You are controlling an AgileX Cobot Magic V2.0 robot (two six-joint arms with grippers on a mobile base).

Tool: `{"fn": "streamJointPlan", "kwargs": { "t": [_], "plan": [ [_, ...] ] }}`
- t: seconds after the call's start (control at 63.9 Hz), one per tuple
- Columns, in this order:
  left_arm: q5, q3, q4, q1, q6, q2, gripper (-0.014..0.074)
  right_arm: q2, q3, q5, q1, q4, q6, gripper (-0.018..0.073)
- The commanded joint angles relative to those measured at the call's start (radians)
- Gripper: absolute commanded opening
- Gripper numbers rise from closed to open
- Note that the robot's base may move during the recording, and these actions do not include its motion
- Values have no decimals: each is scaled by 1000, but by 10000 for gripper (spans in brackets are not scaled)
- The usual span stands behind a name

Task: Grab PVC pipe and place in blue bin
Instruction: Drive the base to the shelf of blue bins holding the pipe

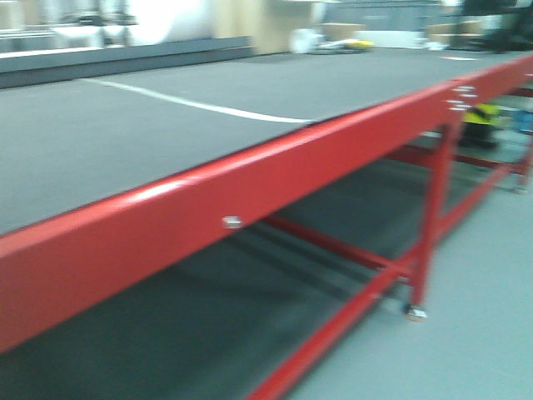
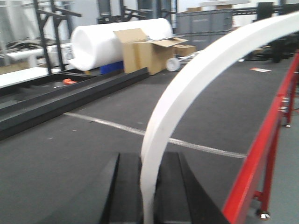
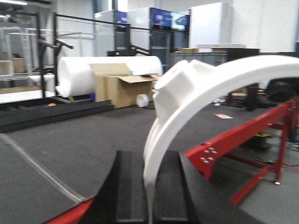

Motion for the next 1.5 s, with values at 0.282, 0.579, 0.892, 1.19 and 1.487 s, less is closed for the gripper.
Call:
{"fn": "streamJointPlan", "kwargs": {
  "t": [0.282, 0.579, 0.892, 1.19, 1.487],
  "plan": [
    [-26, -1, -4, -6, 0, -4, -111, -6, -1, -19, 0, -4, -5, -168],
    [-26, -1, -4, -6, 0, -4, -111, -6, -1, -19, 0, -4, -5, -168],
    [-26, -1, -4, -6, 0, -4, -111, -6, -1, -19, 0, -4, -5, -168],
    [-26, -1, -4, -6, 0, -4, -111, -6, -1, -19, 0, -4, -5, -168],
    [-26, -1, -4, -6, 0, -4, -111, -6, -1, -19, 0, -4, -5, -168]
  ]
}}
